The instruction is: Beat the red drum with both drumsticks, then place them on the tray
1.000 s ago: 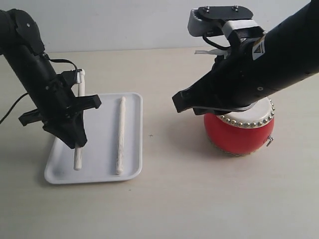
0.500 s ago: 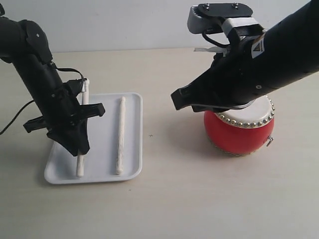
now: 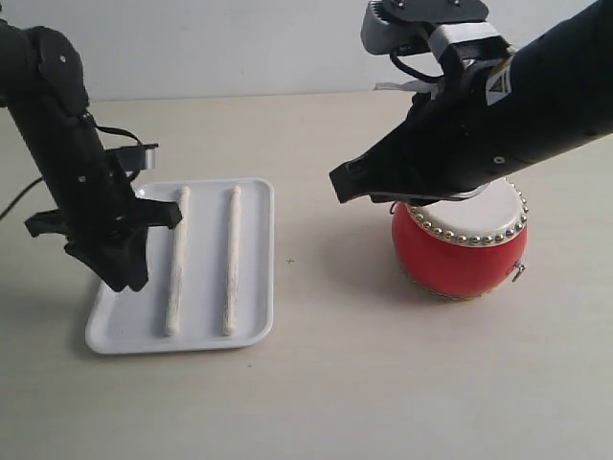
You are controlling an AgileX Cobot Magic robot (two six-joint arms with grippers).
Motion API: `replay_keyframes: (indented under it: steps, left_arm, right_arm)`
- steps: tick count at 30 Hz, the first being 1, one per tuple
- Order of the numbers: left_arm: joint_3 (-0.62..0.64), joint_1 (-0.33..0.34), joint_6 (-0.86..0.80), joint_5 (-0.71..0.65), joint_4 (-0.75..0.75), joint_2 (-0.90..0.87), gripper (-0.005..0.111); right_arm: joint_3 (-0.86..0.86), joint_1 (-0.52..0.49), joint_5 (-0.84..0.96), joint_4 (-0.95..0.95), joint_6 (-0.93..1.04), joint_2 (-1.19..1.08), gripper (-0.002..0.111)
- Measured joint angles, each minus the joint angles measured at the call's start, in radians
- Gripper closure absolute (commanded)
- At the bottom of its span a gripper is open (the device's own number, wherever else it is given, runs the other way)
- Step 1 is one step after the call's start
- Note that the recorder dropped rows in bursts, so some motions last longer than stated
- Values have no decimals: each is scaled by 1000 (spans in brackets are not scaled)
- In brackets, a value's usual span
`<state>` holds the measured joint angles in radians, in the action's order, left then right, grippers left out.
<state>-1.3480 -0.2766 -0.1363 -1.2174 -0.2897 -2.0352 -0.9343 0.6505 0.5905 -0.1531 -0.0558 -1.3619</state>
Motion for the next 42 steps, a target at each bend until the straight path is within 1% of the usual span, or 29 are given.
replay_keyframes:
  steps: [3,5,6,8,9,10,11,12,13,14,15,16,17,19,23,42]
  left_arm:
    - [86,0,-48,26,17,147,107]
    - [186,0,-72,107,4,266,107]
    - [233,0,-90,174,-17,338,107]
    - [366,0,-141,336,-71,496,107]
    - [510,0,-195,513,-128,667,107]
    - [567,0,-214,574,-147,735,107]
    - [695,0,-243,693,-170,897,107]
    - [748,0,-250,725,-180,962,107]
    - [821,0,-266,783,-206,1126,107]
    - [838,0,-278,798,-213,1190,107]
    - [860,0,-294,822,-211,1344,107]
    - [862,0,-300,830,-193,1414,107]
    - [862,0,-305,840,-147,1529,107]
    - [862,0,-309,844,-87,1632,107]
    - [864,0,-309,844,-65,1694,107]
    - [868,0,-309,844,-63,1697,107]
  right_arm:
    - [0,0,0,61,-23,54,108]
    - [0,0,8,109,-49,109,108]
    - [5,0,8,129,-58,135,108]
    - [37,0,-22,177,-72,205,108]
    - [104,0,-94,212,-78,274,108]
    - [137,0,-133,220,-82,306,108]
    - [230,0,-235,229,-82,354,108]
    - [267,0,-274,229,-84,376,108]
    - [351,0,-368,229,-86,406,108]
    - [386,0,-408,229,-86,414,108]
    - [439,0,-458,229,-86,421,108]
    - [455,0,-471,231,-86,421,108]
    - [470,0,-482,231,-86,423,108]
    - [475,0,-497,231,-86,423,108]
    - [475,0,-510,231,-86,423,108]
    - [475,0,-514,231,-88,423,108]
